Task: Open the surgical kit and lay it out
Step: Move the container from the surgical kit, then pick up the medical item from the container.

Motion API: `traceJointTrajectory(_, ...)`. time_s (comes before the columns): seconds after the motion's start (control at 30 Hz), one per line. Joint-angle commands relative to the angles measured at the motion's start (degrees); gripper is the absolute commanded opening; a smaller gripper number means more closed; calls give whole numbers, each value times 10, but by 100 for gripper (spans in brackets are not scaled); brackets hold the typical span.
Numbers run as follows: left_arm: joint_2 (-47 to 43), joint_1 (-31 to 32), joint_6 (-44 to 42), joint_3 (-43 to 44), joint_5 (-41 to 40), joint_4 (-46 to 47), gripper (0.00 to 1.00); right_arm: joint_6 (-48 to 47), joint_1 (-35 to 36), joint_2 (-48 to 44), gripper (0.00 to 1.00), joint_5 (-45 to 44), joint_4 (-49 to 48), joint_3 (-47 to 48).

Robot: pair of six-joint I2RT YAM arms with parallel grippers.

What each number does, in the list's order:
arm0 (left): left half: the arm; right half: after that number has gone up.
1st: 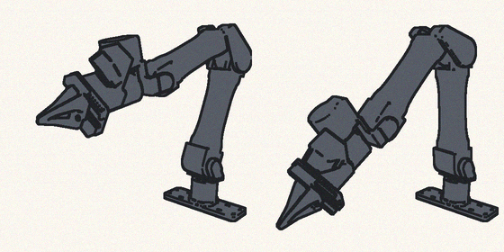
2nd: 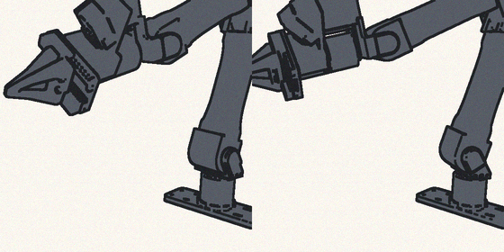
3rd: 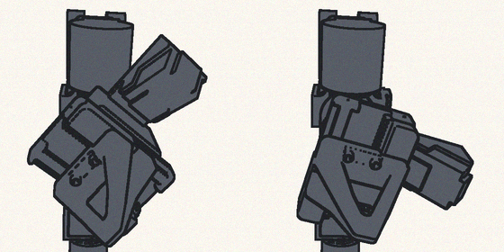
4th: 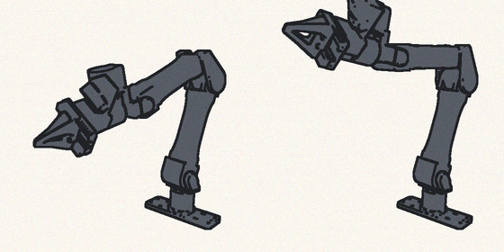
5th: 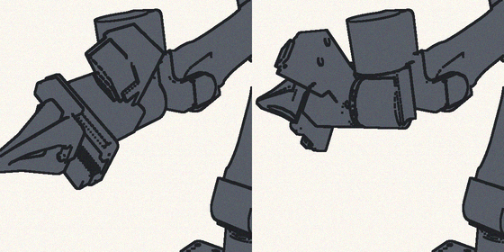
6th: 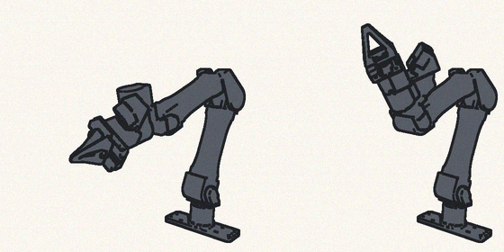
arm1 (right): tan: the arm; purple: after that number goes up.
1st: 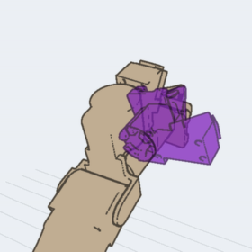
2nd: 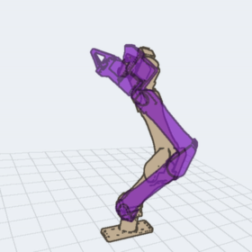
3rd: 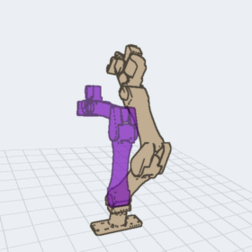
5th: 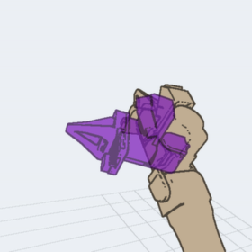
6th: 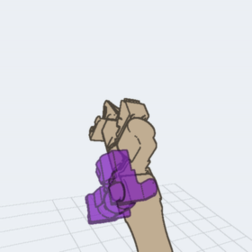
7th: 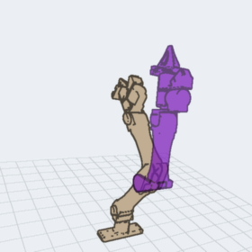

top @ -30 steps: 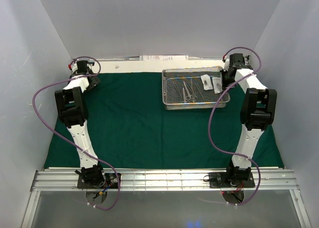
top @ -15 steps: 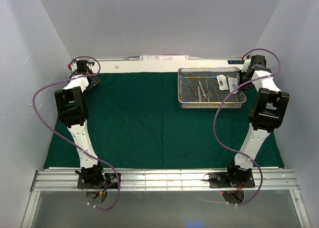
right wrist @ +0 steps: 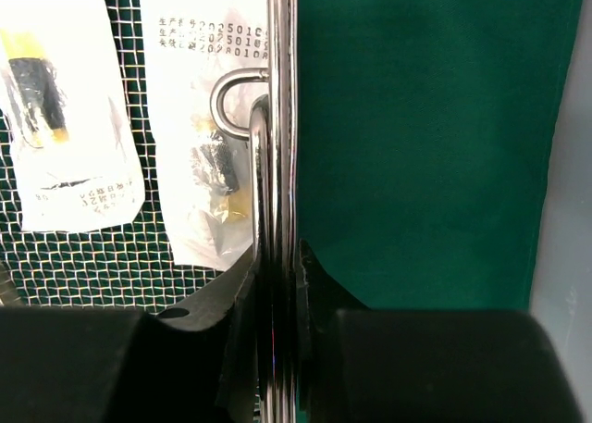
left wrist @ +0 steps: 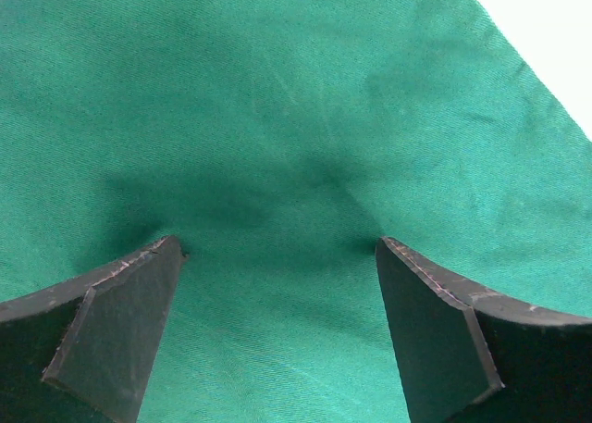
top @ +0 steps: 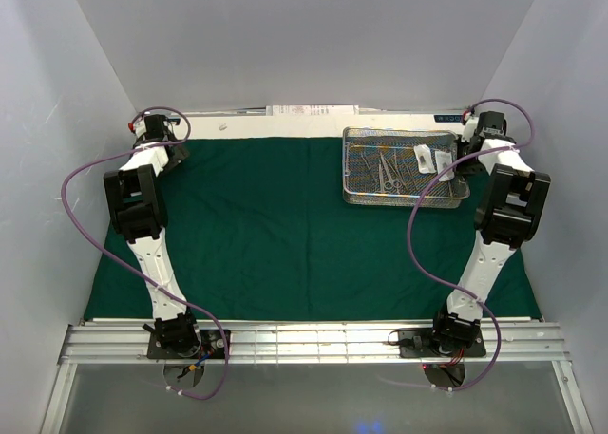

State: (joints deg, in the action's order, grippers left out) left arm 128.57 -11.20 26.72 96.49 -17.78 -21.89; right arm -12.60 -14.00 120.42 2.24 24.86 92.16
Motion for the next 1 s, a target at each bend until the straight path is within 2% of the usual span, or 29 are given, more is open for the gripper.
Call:
traceJointTrajectory(0.0,26,-19,0,-17,10,-40,98,2,-2,-11,23,0,-59,31)
traceJointTrajectory(0.1,17,-19,0,-14,15,-46,98,2,-2,-19,34,-3,-56,42)
traceJointTrajectory(0.13,8,-19,1,-10,18,-47,98,3,-2,-20,35,-7,-54,46)
traceJointTrajectory(0.17,5,-19,4,-6,25,-54,98,4,-2,-24,44,-8,-50,50)
traceJointTrajectory(0.2,0,-20,6,-2,31,-60,98,6,-2,-32,45,-11,-47,57)
traceJointTrajectory(0.27,-13,-18,12,18,46,-80,98,8,2,-42,57,-19,-45,61)
traceJointTrajectory(0.4,-46,-7,25,53,54,-131,98,13,29,-79,68,-43,-28,69)
traceJointTrajectory(0.53,-97,10,61,48,34,-206,98,47,71,-111,68,-80,-14,60)
traceJointTrajectory(0.63,-164,29,71,-25,22,-208,98,75,113,-127,68,-92,-13,47)
traceJointTrajectory(0.83,-287,77,63,-183,24,-209,98,122,161,-104,60,-101,-10,26)
traceJointTrajectory(0.87,-303,81,60,-201,30,-207,98,122,161,-98,56,-100,-13,24)
traceJointTrajectory(0.93,-349,92,48,-246,38,-206,98,100,160,-79,55,-95,-12,29)
traceJointTrajectory(0.97,-364,96,40,-256,41,-206,98,90,160,-66,49,-97,-14,35)
